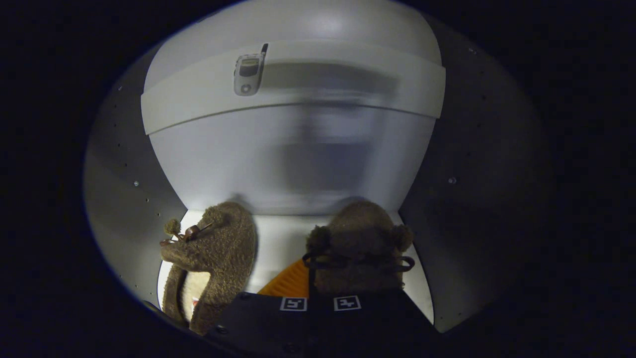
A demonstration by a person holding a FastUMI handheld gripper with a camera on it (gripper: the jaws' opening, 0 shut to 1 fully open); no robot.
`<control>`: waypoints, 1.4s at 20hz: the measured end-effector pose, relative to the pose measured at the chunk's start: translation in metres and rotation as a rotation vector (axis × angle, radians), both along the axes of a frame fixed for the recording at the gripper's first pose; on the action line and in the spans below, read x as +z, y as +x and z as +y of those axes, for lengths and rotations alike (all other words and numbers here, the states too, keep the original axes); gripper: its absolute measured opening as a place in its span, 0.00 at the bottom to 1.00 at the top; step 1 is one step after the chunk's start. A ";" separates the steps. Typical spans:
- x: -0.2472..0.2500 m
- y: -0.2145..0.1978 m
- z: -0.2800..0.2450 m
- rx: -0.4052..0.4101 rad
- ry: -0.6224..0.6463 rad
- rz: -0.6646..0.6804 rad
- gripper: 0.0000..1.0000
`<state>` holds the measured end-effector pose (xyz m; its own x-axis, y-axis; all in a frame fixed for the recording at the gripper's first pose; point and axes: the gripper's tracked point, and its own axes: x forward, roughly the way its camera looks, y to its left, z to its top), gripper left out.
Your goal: Open the shoe cabinet door, grab the shoes and put them into the shoe cabinet, then close the shoe cabinet door.
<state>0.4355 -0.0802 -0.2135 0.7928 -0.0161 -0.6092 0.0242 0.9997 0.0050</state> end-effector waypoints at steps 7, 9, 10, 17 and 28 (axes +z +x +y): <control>0.016 -0.032 0.005 0.004 -0.008 0.001 0.35; 0.031 -0.046 0.008 -0.006 0.012 -0.036 0.59; 0.037 -0.056 0.008 -0.015 0.018 -0.049 0.71; 0.122 -0.146 0.025 -0.005 0.045 -0.254 0.82; 0.213 -0.341 0.046 0.014 0.105 -0.577 0.99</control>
<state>0.0948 -0.0345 -0.0005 0.9965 0.0339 -0.0763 -0.0252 0.9933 0.1125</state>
